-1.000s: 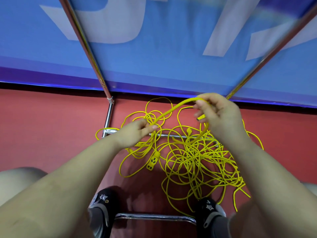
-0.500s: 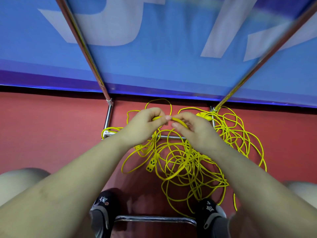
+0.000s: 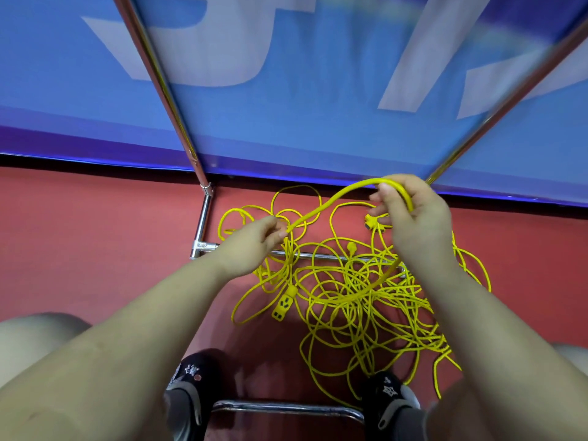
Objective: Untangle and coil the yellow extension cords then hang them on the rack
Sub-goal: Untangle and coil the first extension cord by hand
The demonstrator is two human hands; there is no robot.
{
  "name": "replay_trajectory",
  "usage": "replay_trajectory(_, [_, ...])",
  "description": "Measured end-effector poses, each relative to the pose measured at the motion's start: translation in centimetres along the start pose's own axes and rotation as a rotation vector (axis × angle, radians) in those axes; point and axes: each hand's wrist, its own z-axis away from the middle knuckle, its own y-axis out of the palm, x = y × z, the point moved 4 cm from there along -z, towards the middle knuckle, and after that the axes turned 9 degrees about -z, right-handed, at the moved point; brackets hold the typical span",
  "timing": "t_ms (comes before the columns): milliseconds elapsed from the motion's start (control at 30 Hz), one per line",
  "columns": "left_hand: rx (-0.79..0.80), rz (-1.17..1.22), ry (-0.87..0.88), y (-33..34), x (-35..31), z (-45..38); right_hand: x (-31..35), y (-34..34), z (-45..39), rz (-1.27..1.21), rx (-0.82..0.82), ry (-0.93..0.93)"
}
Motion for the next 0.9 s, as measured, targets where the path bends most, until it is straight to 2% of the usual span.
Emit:
replay_trajectory(67, [-0.068, 0.011, 0.033, -0.3, -0.6, -0.1, -1.0, -0.9, -0.4, 0.075, -0.07, 0.044])
replay_trajectory(133, [-0.089, 0.031, 0.057, -0.5, -1.2, -0.1, -1.9, -1.4, -0.8, 0.28, -0.058, 0.054])
replay_trajectory(233, [-0.082, 0.073, 0.12, -0.7, -2.6, 0.1, -2.7, 0.4, -0.2, 0.457, 0.205, 0.071])
replay_trajectory(333, [-0.089, 0.121, 0.215, -1.3, -4.7, 0.4, -2.6, 3.2, 1.9, 0.385, 0.485, 0.04])
replay_trajectory(400, [-0.084, 0.143, 0.252, -1.5, -5.6, 0.6, -2.3, 4.3, 2.8, 0.317, 0.557, 0.018])
replay_trajectory(500, [-0.063, 0.173, 0.262, -1.4, -6.1, 0.8, -1.9, 4.5, 2.5, 0.248, 0.462, -0.061])
replay_trajectory(600, [-0.041, 0.258, 0.2, -1.4, -5.7, 0.9, -1.6, 4.6, 2.3, 0.147, 0.402, -0.058])
replay_trajectory(667, [-0.004, 0.3, 0.161, -1.1, -5.2, 0.8, -1.2, 4.6, 2.4, 0.141, 0.358, -0.12])
replay_trajectory(767, [0.077, 0.227, 0.12, -0.3, -3.8, 0.7, -0.5, 4.1, 2.1, 0.168, 0.284, -0.214])
replay_trajectory(900, [0.1, 0.087, 0.055, 0.4, -1.6, 0.3, 1.0, 3.0, 1.7, 0.148, 0.154, -0.289])
